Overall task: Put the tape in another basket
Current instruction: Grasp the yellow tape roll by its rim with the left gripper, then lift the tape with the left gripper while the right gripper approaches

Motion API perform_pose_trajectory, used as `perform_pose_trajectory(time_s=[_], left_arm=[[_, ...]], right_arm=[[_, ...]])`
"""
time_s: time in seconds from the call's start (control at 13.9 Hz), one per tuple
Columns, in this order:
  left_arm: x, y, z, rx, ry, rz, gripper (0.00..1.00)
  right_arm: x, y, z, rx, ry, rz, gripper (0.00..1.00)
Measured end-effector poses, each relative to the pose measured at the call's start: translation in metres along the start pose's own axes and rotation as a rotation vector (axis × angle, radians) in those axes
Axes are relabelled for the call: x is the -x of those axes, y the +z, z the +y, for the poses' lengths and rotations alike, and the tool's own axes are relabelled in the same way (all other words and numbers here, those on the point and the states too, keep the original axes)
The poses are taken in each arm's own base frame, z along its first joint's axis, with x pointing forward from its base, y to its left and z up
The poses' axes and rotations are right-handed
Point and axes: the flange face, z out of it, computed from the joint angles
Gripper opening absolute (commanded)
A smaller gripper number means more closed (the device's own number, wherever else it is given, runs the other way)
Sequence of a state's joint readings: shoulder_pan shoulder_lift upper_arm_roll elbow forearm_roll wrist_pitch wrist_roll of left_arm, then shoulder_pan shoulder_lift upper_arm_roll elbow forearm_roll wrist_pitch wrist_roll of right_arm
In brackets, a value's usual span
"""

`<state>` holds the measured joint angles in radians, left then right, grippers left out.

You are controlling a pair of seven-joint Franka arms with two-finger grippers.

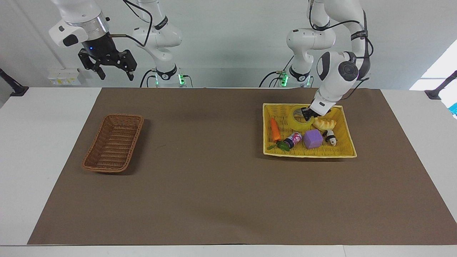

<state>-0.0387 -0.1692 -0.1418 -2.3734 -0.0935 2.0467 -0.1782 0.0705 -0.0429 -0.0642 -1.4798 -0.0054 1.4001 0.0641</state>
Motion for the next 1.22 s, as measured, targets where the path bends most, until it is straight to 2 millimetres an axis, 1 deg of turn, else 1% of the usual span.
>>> perform_pose_trajectory(time_s=[0.14,0.29,0.36,0.79,0.94,1.01,1.08,1.22], left_arm=[[0.005,-0.029,0.002,-0.001,0.004,0.003,0.00],[0.004,-0.059,0.005,0.002,0.009,0.015,0.00],[0.002,-0.072,0.006,0.005,0.011,0.023,0.00],[-0.003,-0.131,0.006,0.016,0.009,0.039,0.00],[-0.005,-0.141,0.011,0.017,-0.013,0.037,0.00],[-0.006,-0.142,0.017,0.017,-0.031,0.037,0.00],[-0.005,-0.141,0.027,0.017,-0.042,0.034,0.00],[0.001,-0.139,0.056,0.037,-0.059,0.021,0.00]], right_arm=[[0.000,0.000,0.000,0.000,0.000,0.000,1.00],[0.000,0.000,0.000,0.000,0.000,0.000,1.00],[0.000,0.000,0.000,0.000,0.000,0.000,1.00],[0.000,0.000,0.000,0.000,0.000,0.000,1.00],[0.001,0.000,0.000,0.000,0.000,-0.007,1.00],[0.005,0.000,0.000,0.001,-0.001,-0.021,1.00],[0.008,-0.002,0.000,0.001,-0.002,-0.028,1.00],[0.011,-0.005,-0.005,-0.005,-0.012,-0.020,1.00]])
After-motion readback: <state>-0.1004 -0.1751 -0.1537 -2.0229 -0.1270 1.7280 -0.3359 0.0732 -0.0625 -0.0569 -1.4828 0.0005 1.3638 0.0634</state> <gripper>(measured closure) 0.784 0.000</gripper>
